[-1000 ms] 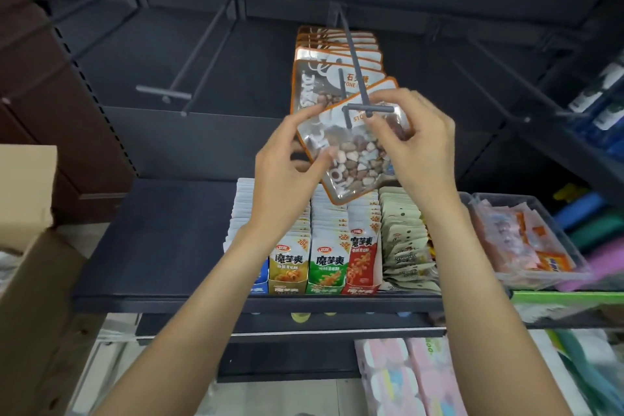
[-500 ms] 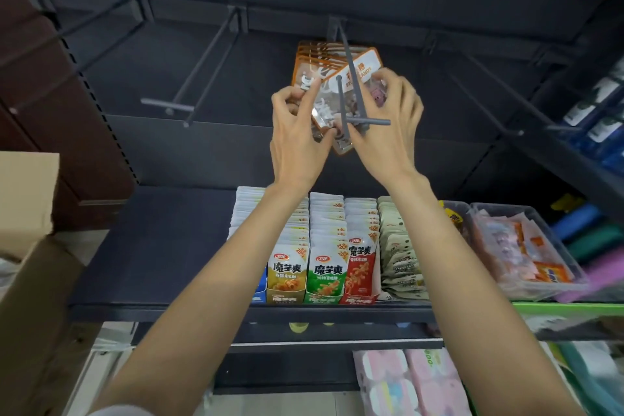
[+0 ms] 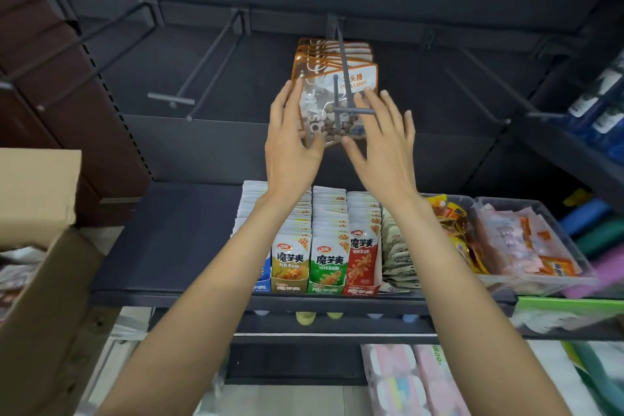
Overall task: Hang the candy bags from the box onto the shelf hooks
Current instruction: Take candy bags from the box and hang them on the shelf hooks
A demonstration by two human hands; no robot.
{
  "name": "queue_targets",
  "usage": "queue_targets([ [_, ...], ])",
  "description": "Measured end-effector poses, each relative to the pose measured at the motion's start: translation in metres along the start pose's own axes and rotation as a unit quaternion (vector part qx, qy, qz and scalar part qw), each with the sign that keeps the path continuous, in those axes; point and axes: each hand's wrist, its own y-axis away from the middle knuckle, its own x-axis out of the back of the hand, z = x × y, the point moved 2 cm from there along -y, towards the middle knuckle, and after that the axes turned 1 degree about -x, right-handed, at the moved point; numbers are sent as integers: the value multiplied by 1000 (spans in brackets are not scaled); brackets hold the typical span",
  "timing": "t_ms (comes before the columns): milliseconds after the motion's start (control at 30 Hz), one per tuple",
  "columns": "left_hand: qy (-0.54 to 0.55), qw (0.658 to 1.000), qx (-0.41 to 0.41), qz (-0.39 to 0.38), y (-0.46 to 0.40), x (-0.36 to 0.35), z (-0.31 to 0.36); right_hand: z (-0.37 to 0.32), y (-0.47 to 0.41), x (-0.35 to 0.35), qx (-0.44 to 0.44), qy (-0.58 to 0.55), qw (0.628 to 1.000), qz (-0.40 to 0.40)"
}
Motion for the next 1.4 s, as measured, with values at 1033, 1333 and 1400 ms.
queue_targets([
  [1033, -354, 902, 244, -42, 282, 436, -109, -328, 216, -129, 34, -262, 899, -349],
  [1333, -319, 896, 295, -89, 238, 565, -201, -454, 164, -189, 30, -271, 900, -340],
  [1400, -331, 888, 298, -113, 225, 581, -228, -471, 149, -211, 32, -234, 903, -359],
])
